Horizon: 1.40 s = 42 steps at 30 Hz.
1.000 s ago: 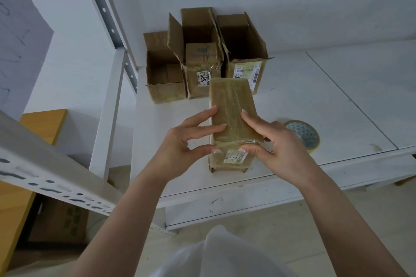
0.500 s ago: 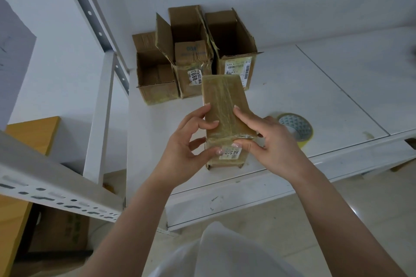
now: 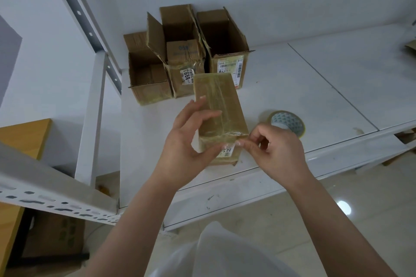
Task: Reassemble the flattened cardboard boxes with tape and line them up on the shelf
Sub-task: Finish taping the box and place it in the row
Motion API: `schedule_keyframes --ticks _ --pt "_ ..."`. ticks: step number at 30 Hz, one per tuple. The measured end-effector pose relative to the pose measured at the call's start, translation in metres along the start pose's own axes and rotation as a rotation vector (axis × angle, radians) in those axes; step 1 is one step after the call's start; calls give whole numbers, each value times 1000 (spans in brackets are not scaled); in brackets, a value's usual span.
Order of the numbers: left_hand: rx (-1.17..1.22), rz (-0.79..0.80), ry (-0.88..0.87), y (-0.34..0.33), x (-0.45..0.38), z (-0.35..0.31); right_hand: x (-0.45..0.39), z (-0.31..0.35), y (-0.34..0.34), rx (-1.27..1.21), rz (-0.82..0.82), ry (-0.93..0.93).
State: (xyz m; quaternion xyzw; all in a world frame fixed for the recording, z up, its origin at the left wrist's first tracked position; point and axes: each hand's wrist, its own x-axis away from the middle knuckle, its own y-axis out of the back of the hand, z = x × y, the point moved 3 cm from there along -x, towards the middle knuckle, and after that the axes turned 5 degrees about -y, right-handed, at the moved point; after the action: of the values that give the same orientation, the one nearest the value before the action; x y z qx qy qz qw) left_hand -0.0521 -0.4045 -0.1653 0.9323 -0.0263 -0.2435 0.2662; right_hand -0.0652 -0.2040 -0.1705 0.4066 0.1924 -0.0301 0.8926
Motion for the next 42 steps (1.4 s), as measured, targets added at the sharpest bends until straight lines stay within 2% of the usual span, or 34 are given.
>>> schedule_keyframes --ticks 4,10,14,21,24,26,28,35,40,42 --pt "-37 -29 6 -8 -1 -2 0 3 -2 -96 -7 29" --pt "-6 -41 16 -9 0 1 0 -17 6 -299 156 9" --pt "32 -39 30 -8 0 2 -7 -25 5 -263 222 16" --pt "68 -29 59 -5 -1 3 -15 -12 -3 -142 139 64" --pt "80 -27 59 -6 -1 4 -18 -13 -2 -150 192 79" --pt "100 -27 55 -7 0 4 -19 -11 -2 -118 227 153" --pt "113 -23 51 -7 0 6 -20 -7 -4 -86 200 220" --pt "74 -20 34 -8 -1 6 -18 -5 -7 -55 177 226" --pt "-9 127 -51 2 -6 6 -18 -2 -3 20 136 280" --pt "-19 69 -60 1 -7 4 -19 2 -5 44 106 334"
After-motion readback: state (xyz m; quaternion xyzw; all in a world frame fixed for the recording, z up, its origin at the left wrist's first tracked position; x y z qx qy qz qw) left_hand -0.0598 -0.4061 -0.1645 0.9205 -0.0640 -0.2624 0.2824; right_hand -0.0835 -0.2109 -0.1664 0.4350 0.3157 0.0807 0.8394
